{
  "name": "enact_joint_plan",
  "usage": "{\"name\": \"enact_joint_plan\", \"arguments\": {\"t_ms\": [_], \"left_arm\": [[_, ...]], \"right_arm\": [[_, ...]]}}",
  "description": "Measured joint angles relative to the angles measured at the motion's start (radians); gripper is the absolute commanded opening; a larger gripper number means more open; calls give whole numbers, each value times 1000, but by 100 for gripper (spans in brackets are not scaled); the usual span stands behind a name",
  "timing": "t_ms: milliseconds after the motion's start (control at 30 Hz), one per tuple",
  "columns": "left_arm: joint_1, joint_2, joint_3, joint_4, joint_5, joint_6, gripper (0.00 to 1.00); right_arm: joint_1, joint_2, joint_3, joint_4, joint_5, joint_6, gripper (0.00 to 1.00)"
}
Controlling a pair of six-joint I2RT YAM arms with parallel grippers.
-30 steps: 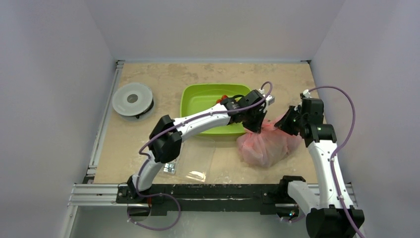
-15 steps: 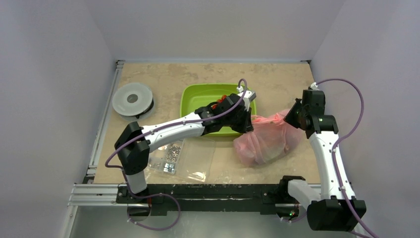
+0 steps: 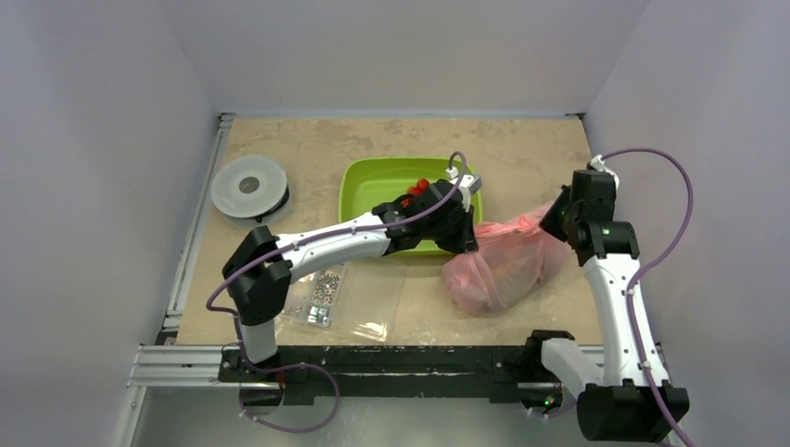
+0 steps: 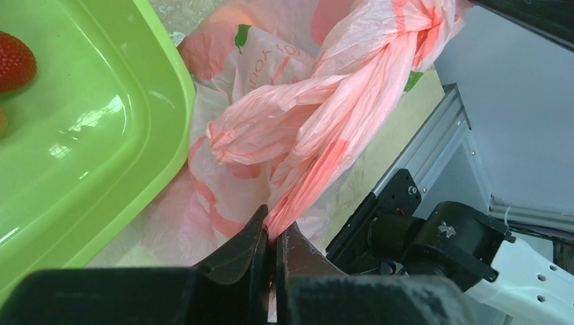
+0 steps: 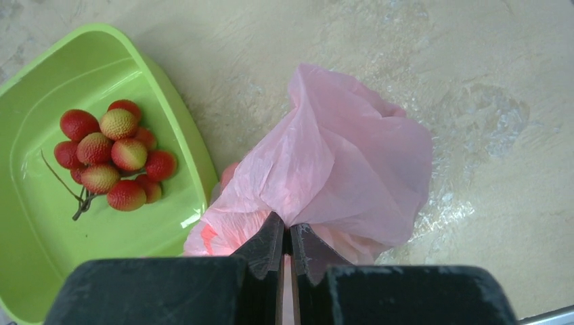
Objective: Take the fake fruits out of the plastic bag
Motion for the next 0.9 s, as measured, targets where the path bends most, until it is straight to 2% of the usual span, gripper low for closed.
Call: {"name": "enact_joint_plan", "arguments": {"t_ms": [333,367,400,533,600,633,767,900], "left_arm": [[0,-10,-48,30,9,-20,0],[0,-10,-49,31,11,-21,0],[0,-10,-50,32,13,-23,0],[0,-13,-62,37,16,-28,0],[0,-13,-71,37,16,-35,0],[0,-13,-75,37,18,-41,0],[0,-13,-79,35,31,-44,0],[0,-13,-78,35,46,-44,1]], "right_arm": [[0,-12,1,-9,49,10,0],[0,-13,1,-9,50,9,3],[0,-13,1,-9,49,8,10],[-1,-13,2,-4,52,-4,40],[-2,-12,6,-5,58,-14,60],[-2,-12,10,-6,64,-19,65],[-6,-23,21,-7,42,-29,75],[-7,-81,-4,-13,-70,4,75]]}}
